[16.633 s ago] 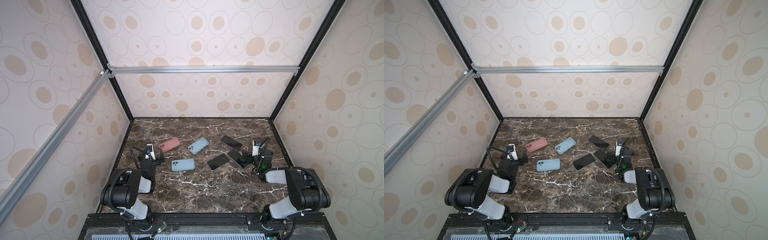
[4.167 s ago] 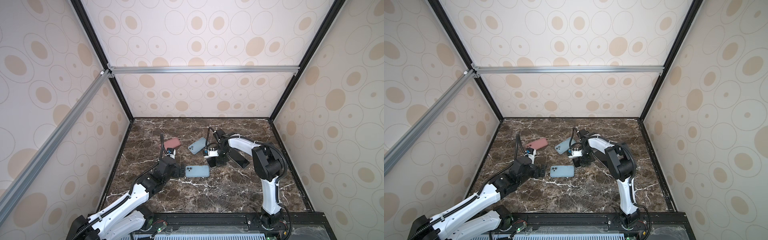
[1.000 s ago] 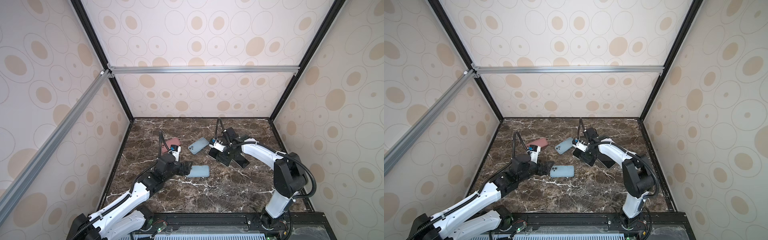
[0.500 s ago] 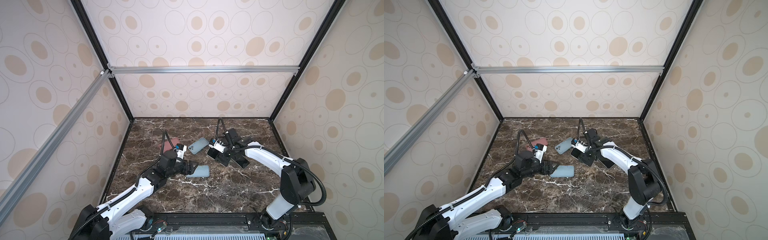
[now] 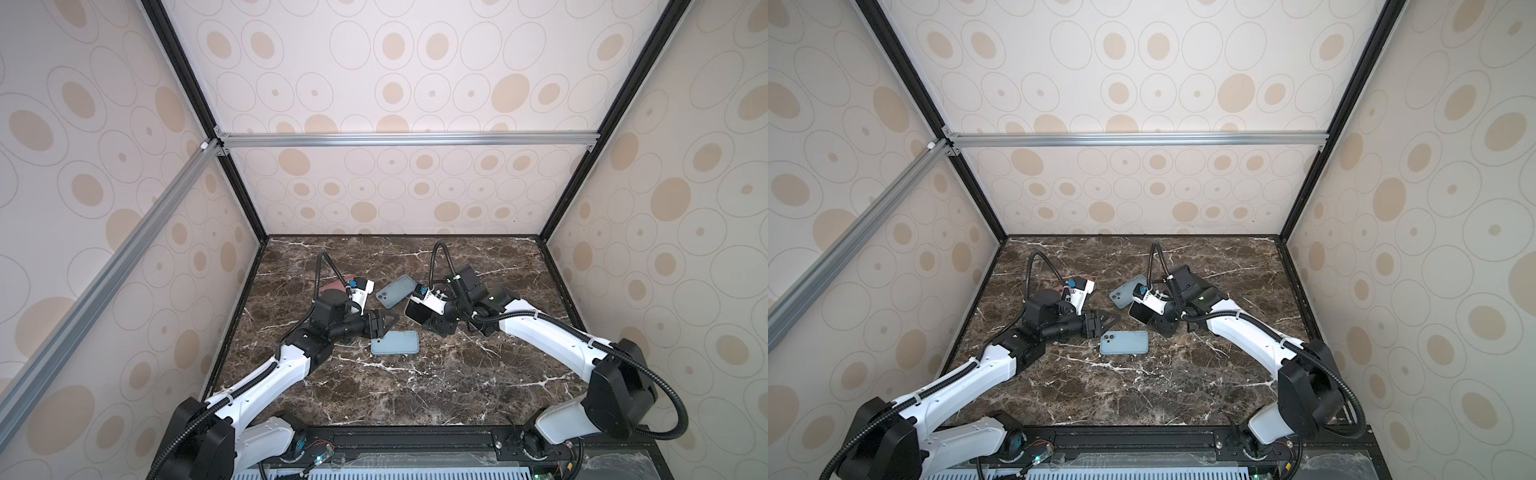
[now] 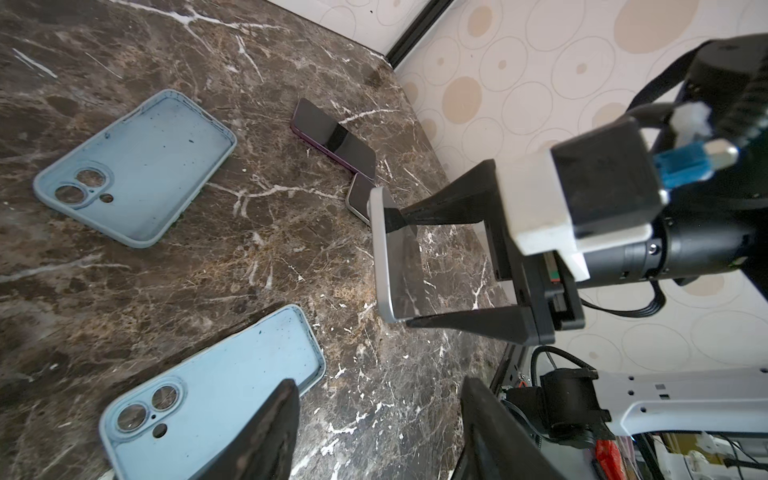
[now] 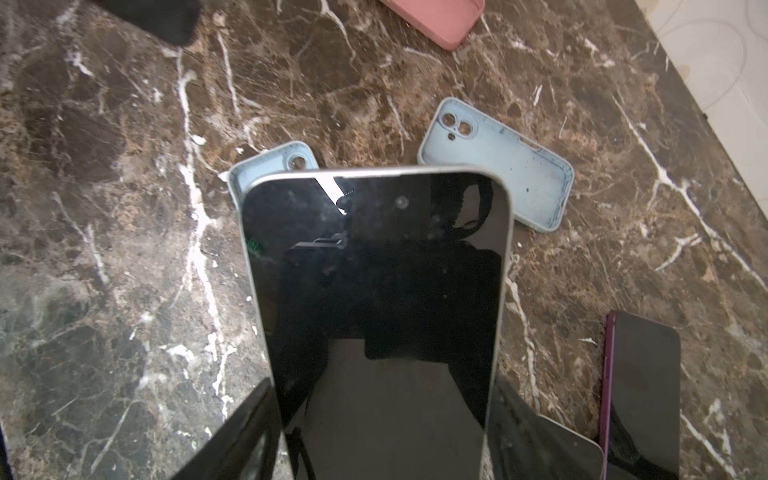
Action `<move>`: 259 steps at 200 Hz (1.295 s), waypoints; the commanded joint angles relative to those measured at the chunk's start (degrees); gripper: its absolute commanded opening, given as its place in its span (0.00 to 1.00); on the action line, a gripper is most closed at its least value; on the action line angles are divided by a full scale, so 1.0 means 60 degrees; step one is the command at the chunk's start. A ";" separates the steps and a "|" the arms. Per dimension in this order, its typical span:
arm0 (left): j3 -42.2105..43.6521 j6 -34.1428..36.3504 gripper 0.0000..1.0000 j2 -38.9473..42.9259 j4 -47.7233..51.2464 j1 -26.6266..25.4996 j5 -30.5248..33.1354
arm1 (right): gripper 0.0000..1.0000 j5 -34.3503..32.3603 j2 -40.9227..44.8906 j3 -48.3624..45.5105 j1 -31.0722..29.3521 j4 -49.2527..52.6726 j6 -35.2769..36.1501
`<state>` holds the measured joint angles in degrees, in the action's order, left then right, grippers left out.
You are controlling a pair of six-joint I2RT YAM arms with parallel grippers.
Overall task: Put the phone into the phone case
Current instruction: 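Lift the phone with the right gripper toward the left gripper while the left gripper approaches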
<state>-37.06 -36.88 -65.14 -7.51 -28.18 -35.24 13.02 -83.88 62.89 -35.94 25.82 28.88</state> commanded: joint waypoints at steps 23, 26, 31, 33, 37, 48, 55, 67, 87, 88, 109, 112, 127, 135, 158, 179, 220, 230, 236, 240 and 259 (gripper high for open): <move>-0.0595 -0.0174 0.65 -0.0200 -0.0477 0.0182 -0.1062 | 0.07 0.0308 0.0528 -0.0152 -0.0568 -0.0638 0.0078; -0.0604 -0.0173 0.66 -0.0215 -0.0466 0.0172 -0.1087 | 0.07 0.0295 0.0535 -0.0147 -0.0610 -0.0652 0.0079; -0.0627 -0.0181 0.66 -0.0238 -0.0455 0.0171 -0.1136 | 0.07 0.0290 0.0556 -0.0151 -0.0668 -0.0682 0.0075; -0.0626 -0.0177 0.66 -0.0255 -0.0464 0.0193 -0.1152 | 0.07 0.0273 0.0560 -0.0150 -0.0688 -0.0699 0.0078; -0.0647 -0.0169 0.66 -0.0277 -0.0459 0.0193 -0.1180 | 0.07 0.0268 0.0582 -0.0142 -0.0729 -0.0721 0.0094; -0.0660 -0.0204 0.65 -0.0327 -0.0476 0.0186 -0.1227 | 0.07 0.0249 0.0609 -0.0140 -0.0843 -0.0777 0.0115; -0.0663 -0.0222 0.63 -0.0359 -0.0472 0.0195 -0.1259 | 0.07 0.0220 0.0619 -0.0137 -0.0907 -0.0812 0.0121; -0.0677 -0.0266 0.60 -0.0405 -0.0509 0.0191 -0.1314 | 0.07 0.0178 0.0624 -0.0112 -0.0994 -0.0872 0.0123; -0.0663 -0.0311 0.56 -0.0462 -0.0561 0.0188 -0.1400 | 0.07 0.0079 0.0624 -0.0111 -0.1129 -0.0974 0.0149; -0.0664 -0.0312 0.56 -0.0464 -0.0556 0.0187 -0.1403 | 0.07 0.0076 0.0629 -0.0111 -0.1136 -0.0977 0.0151; -0.0638 -0.0369 0.53 -0.0494 -0.0565 0.0192 -0.1464 | 0.07 -0.0026 0.0633 -0.0111 -0.1215 -0.1074 0.0167; -0.0645 -0.0371 0.52 -0.0493 -0.0565 0.0192 -0.1465 | 0.07 -0.0050 0.0625 -0.0118 -0.1231 -0.1095 0.0174; -0.0613 -0.0399 0.48 -0.0526 -0.0566 0.0194 -0.1479 | 0.07 -0.0141 0.0623 -0.0139 -0.1278 -0.1150 0.0189; -0.0593 -0.0437 0.45 -0.0550 -0.0566 0.0188 -0.1487 | 0.07 -0.0248 0.0610 -0.0154 -0.1318 -0.1204 0.0230; -0.0588 -0.0505 0.38 -0.0598 -0.0635 0.0212 -0.1552 | 0.07 -0.0493 0.0628 -0.0156 -0.1413 -0.1242 0.0326; -0.0591 -0.0533 0.32 -0.0589 -0.0646 0.0200 -0.1570 | 0.07 -0.0708 0.0642 -0.0170 -0.1488 -0.1299 0.0436; -0.0578 -0.0589 0.17 -0.0627 -0.0660 0.0208 -0.1618 | 0.07 -0.0945 0.0691 -0.0170 -0.1565 -0.1367 0.0505; -0.0574 -0.0619 0.14 -0.0627 -0.0653 0.0201 -0.1611 | 0.07 -0.0986 0.0708 -0.0183 -0.1580 -0.1403 0.0503; -0.0553 -0.0634 0.12 -0.0627 -0.0664 0.0200 -0.1611 | 0.07 -0.1018 0.0730 -0.0206 -0.1586 -0.1423 0.0503; -0.0558 -0.0639 0.11 -0.0613 -0.0667 0.0202 -0.1611 | 0.07 -0.1024 0.0748 -0.0220 -0.1604 -0.1442 0.0511; -0.0519 -0.0696 0.04 -0.0583 -0.0752 0.0208 -0.1626 | 0.10 -0.1068 0.0784 -0.0287 -0.1603 -0.1513 0.0524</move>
<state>-38.83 -41.19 -68.82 -9.80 -27.20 -43.46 6.87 -81.30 62.00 -45.06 19.88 31.31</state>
